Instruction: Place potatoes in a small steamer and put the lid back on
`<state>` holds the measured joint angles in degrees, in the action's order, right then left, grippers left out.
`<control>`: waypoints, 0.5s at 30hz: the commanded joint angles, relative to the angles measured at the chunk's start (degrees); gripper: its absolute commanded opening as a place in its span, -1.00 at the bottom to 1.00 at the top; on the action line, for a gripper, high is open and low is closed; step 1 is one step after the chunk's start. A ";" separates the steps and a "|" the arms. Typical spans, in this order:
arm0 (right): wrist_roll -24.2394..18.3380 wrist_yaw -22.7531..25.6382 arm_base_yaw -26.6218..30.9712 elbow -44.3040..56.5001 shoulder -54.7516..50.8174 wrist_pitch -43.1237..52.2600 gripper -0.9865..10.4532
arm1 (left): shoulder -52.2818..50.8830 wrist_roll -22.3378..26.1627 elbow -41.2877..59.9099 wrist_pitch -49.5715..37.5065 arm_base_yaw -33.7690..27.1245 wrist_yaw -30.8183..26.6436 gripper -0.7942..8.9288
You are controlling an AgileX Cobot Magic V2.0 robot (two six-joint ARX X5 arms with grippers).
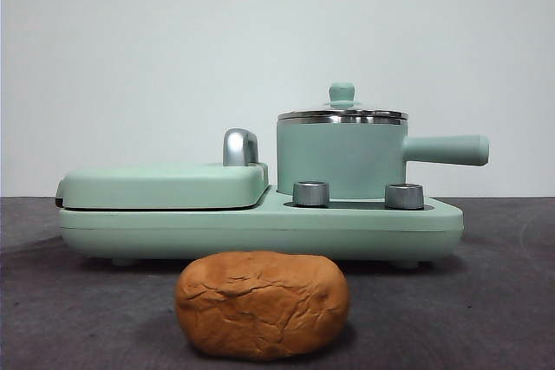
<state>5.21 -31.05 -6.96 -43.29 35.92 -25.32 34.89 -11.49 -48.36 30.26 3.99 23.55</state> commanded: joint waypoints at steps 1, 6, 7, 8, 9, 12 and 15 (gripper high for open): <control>-8.76 1.53 -2.62 -1.55 2.23 -0.66 -0.80 | 2.49 8.70 -2.12 1.07 2.14 0.59 -0.82; -18.78 7.72 -7.85 -1.75 4.52 -3.17 -0.80 | 6.32 22.95 -2.51 4.42 6.64 0.50 -0.82; -20.61 8.94 -8.66 -1.75 4.61 -3.67 -0.80 | 6.73 24.83 -2.51 4.72 7.48 0.50 -0.82; -22.36 10.14 -9.42 -1.75 4.76 -4.02 -0.80 | 7.13 26.21 -2.51 4.87 8.26 0.50 -0.82; -24.41 11.32 -10.23 -1.75 4.79 -4.52 -0.80 | 7.52 27.56 -2.51 4.87 9.18 0.50 -0.82; -27.17 12.00 -11.32 -1.75 4.79 -5.27 -0.61 | 7.87 28.92 -2.51 4.02 10.80 0.50 -0.61; -27.12 12.04 -11.41 -1.75 4.79 -5.29 -0.32 | 7.89 28.92 -2.51 2.23 11.56 0.50 -0.32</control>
<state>-20.25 -19.22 -18.06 -44.05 40.38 -31.00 42.48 15.73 -49.74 33.52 15.29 23.86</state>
